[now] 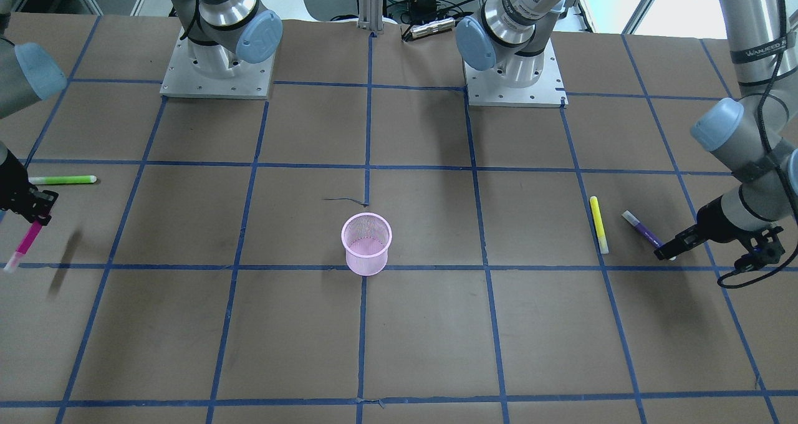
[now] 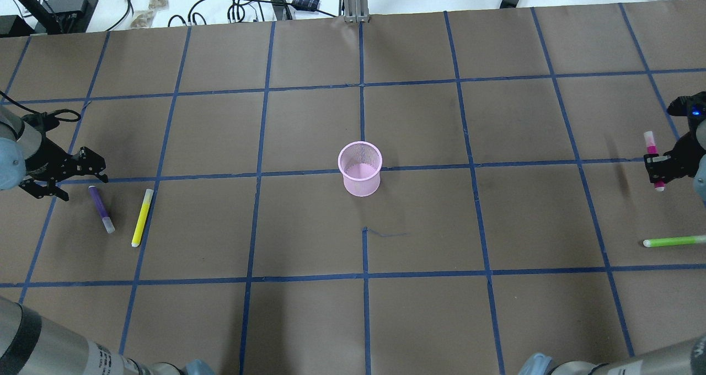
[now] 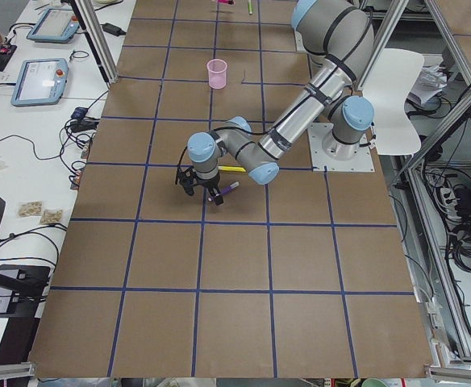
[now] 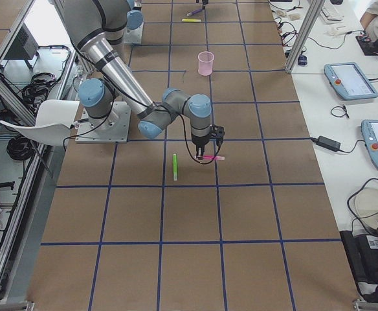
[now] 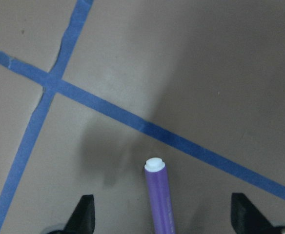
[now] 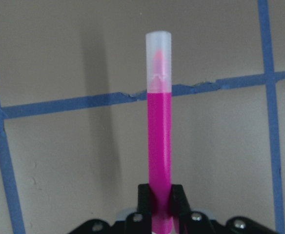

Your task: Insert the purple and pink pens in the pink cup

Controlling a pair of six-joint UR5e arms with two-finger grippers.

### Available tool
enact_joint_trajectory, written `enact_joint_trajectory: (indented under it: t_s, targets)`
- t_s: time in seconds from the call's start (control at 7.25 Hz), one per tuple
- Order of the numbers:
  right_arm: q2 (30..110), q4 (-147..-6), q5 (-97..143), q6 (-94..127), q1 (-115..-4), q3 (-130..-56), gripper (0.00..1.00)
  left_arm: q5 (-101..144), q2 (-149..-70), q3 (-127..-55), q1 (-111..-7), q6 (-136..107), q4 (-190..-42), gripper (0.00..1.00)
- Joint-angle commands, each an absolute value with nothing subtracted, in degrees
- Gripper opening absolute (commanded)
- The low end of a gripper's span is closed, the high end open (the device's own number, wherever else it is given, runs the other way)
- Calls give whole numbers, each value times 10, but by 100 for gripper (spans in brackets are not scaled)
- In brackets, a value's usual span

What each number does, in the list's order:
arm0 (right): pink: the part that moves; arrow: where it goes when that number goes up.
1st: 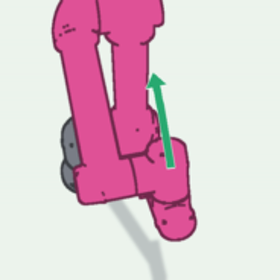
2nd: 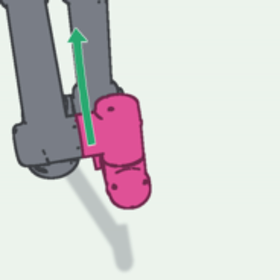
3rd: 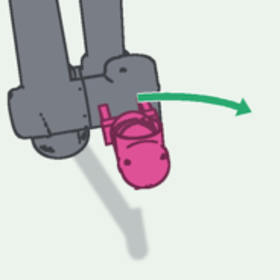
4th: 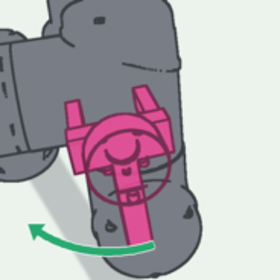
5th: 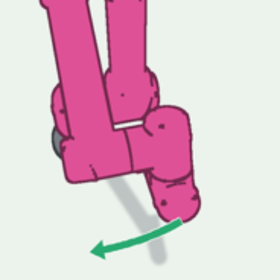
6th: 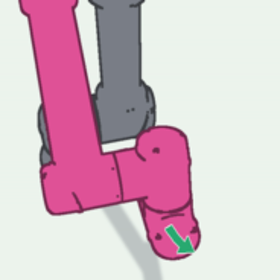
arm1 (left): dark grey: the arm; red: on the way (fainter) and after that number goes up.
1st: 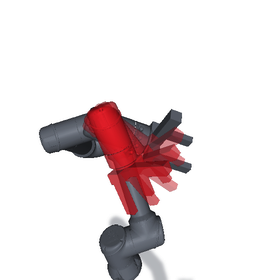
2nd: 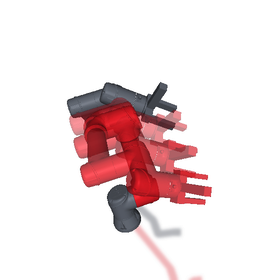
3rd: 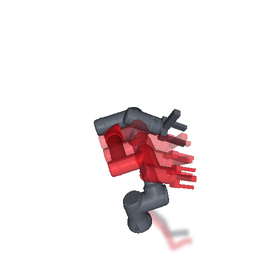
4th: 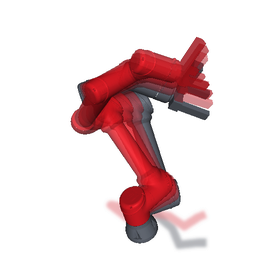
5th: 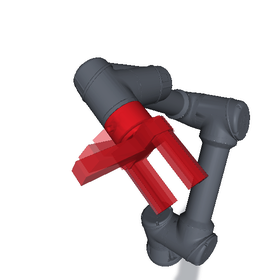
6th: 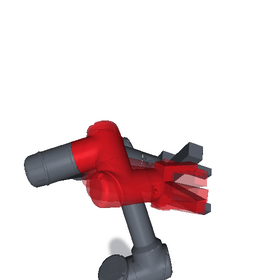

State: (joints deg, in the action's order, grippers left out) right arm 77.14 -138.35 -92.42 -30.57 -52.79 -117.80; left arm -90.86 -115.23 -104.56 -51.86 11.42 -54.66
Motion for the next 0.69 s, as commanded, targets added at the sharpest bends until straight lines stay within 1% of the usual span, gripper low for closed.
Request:
enact_joint_trajectory:
  t_s: [0.0,0.14,0.28,0.41,0.55]
  targets:
    - [801,-1326,-916,-206,-627,-1141,0,-910,-1161,-1044,-519,114,-546,96]
    - [797,-1282,-915,-140,-692,-1101,0,-911,-1168,-1039,-519,114,-547,94]
    - [795,-1214,-913,-62,-747,-1050,0,-912,-1172,-1038,-519,114,-547,90]
    - [785,-1162,-891,32,-805,-991,0,-912,-1172,-1037,-519,114,-547,76]
    - [763,-1115,-845,111,-858,-929,0,-912,-1172,-1037,-519,114,-548,54]
